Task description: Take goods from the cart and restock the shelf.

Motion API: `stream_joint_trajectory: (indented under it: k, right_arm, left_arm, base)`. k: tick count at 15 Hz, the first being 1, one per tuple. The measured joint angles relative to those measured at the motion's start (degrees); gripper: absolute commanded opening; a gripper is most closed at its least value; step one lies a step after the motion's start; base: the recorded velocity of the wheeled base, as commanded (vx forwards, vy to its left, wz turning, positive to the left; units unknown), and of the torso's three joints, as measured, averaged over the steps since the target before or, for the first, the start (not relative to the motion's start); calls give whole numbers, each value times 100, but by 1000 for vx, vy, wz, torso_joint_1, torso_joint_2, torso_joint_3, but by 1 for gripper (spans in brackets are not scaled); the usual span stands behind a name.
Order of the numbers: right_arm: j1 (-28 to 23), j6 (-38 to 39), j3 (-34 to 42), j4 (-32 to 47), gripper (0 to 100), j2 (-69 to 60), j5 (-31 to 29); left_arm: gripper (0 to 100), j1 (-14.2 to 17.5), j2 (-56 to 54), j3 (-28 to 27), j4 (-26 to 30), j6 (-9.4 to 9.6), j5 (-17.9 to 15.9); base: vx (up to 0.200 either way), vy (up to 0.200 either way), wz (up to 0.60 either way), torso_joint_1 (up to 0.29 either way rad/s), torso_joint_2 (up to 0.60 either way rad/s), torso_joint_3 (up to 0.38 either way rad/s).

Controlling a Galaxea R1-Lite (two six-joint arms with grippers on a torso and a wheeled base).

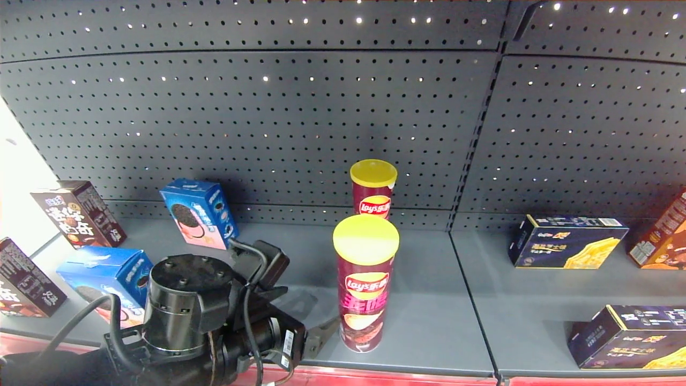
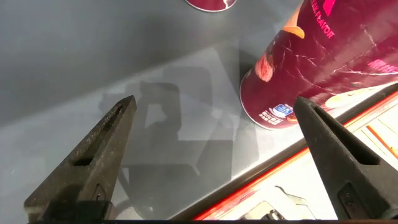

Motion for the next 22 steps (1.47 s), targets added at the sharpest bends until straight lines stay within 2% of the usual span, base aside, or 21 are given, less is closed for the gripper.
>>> stream_joint_trajectory:
  k: [6,11,16,22]
  right_arm:
    - [-5,0,0,0,100,0,0]
    - [0,2,0,0,100,0,0]
    - [-7,0,0,-2,100,0,0]
    - [-7,0,0,-2,100,0,0]
  left_arm:
    - [100,-94,48,-17,-63,0,38]
    - [100,-63,59,49,-63,-4,488]
    - [100,39,124,-44,-68,-17,521]
    - [100,-28,362,-304,-66,-9,523]
  base:
    - [0,0,0,0,0,0]
    - [0,0,0,0,0,0]
    - [0,0,0,0,0,0]
    - [0,0,0,0,0,0]
